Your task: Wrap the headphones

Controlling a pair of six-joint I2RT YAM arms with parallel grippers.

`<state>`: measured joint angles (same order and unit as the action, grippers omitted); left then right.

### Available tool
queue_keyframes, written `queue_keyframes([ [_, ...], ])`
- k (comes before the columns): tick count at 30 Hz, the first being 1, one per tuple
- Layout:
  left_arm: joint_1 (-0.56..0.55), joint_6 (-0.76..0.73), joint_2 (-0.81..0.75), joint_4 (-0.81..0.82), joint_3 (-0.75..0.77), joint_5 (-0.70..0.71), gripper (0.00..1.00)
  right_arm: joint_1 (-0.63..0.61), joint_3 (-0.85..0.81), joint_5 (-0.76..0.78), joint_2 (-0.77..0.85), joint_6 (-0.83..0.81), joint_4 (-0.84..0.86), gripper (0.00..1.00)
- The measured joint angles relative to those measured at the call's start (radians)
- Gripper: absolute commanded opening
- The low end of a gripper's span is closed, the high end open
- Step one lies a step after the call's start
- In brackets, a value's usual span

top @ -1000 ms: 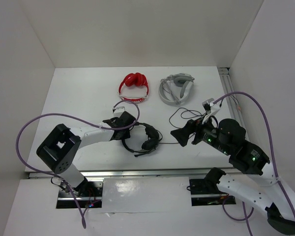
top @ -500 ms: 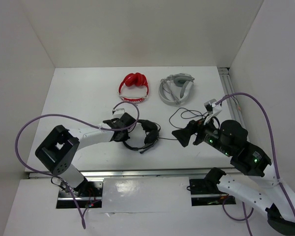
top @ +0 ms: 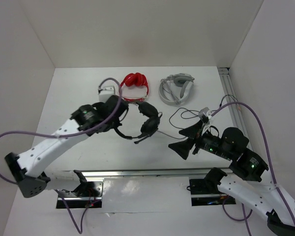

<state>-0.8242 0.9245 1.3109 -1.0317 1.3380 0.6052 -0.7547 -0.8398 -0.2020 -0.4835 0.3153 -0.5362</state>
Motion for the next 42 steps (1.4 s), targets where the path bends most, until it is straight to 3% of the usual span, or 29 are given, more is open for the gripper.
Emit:
queue_keyframes([
  [4,0.027,-0.034,-0.113,-0.119,0.214,0.01,0.0,0.0,0.053,-0.111,0.059,-0.027,0.108,1.0],
  [9,0.095,-0.094,-0.19,-0.236,0.418,0.014,0.0,0.0,0.059,-0.105,0.041,-0.042,0.234,1.0],
  [16,0.132,-0.185,-0.209,-0.33,0.531,-0.056,0.0,0.0,0.074,-0.109,-0.158,-0.087,0.463,1.0],
  [24,0.153,-0.24,-0.192,-0.36,0.598,-0.144,0.0,0.0,0.076,-0.104,-0.411,-0.138,0.606,0.99],
  [26,0.154,-0.244,-0.195,-0.363,0.601,-0.167,0.0,0.001,0.082,-0.105,-0.445,-0.142,0.655,0.89],
  [31,0.154,-0.239,-0.209,-0.365,0.622,-0.2,0.0,0.002,0.144,-0.087,-0.494,-0.143,0.766,0.3],
  [42,0.154,-0.21,-0.256,-0.326,0.832,-0.201,0.0,0.007,0.272,-0.104,-0.533,-0.121,0.897,0.38],
])
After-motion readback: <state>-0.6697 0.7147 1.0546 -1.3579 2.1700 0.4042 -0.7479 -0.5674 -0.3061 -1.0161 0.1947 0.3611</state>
